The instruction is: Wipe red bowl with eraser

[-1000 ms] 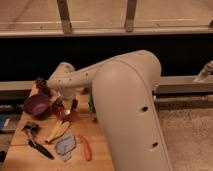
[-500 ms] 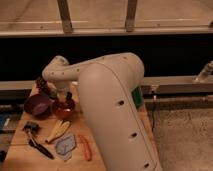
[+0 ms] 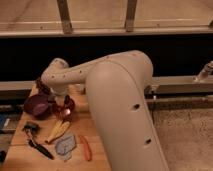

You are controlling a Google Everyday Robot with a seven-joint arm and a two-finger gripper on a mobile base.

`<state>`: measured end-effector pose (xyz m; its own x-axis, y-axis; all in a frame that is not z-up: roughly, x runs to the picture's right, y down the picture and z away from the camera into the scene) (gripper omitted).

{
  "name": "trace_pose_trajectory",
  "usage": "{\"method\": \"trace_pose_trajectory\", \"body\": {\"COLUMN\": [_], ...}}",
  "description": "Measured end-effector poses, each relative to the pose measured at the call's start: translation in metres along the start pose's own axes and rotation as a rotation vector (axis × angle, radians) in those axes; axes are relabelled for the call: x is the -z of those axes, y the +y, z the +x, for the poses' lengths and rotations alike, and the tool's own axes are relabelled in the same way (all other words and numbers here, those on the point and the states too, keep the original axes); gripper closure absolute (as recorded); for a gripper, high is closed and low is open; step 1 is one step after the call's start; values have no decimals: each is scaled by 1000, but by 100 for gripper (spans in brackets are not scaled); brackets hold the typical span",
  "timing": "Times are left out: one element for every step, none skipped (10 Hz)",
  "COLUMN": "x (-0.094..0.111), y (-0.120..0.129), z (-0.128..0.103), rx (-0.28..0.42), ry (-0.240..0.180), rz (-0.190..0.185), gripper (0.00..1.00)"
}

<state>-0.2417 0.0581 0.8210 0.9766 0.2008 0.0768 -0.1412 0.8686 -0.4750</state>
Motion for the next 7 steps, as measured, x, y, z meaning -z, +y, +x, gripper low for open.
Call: {"method": "trace_pose_trajectory", "body": {"x": [2, 2, 4, 6, 6, 5, 4], "y": [11, 16, 17, 17, 11, 7, -5], "z": [13, 27, 38, 53, 64, 69, 75], "rx": [-16, -39, -62, -99, -134, -149, -165], "ry": [-1, 5, 9, 18, 26, 32, 41], "rz": [-9, -12, -10, -7, 0, 5, 19], "gripper": [100, 100, 100, 100, 100, 100, 100]}}
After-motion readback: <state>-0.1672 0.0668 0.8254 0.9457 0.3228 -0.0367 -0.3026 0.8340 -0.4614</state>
